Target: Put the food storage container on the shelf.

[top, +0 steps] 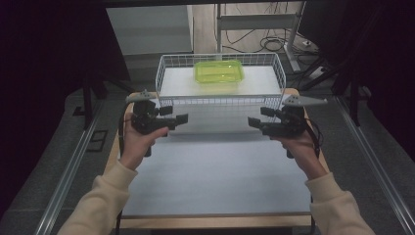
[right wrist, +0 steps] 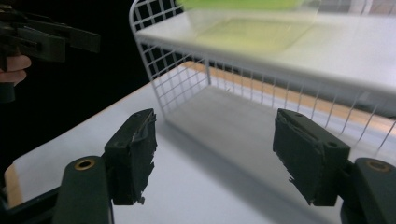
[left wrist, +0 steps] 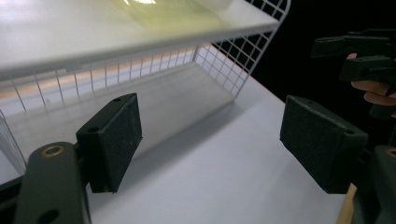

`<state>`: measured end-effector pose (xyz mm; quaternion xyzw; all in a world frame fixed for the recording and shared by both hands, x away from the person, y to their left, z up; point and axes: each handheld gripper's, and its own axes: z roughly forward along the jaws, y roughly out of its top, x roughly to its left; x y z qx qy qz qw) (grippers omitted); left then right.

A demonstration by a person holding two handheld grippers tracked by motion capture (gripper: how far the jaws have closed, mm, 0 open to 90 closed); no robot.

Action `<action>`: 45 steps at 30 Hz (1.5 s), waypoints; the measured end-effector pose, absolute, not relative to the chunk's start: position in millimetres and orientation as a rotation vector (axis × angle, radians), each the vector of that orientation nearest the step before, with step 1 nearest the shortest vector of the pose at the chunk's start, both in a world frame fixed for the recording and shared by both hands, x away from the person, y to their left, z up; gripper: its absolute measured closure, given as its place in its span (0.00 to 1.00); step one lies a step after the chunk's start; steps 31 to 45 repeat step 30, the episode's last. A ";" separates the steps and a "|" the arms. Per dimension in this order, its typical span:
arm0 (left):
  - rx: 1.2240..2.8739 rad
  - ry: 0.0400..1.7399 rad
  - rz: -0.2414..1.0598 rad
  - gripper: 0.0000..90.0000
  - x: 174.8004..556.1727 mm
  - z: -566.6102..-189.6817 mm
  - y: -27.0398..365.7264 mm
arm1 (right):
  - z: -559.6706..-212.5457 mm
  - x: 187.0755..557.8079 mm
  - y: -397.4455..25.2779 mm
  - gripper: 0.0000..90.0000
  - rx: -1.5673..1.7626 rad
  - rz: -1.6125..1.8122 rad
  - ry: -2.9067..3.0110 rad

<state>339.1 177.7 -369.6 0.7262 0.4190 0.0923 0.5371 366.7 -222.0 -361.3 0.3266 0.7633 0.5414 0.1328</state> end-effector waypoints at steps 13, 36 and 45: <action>1.835 0.957 0.181 0.23 279.4 -446.4 167.6 | -449.6 318.0 -235.0 0.30 1.017 1.580 2.334; 1.864 1.018 0.121 0.23 277.1 -487.5 164.3 | -486.5 304.7 -241.3 0.23 1.049 1.510 2.279; 1.864 1.018 0.121 0.23 277.1 -487.5 164.3 | -486.5 304.7 -241.3 0.23 1.049 1.510 2.279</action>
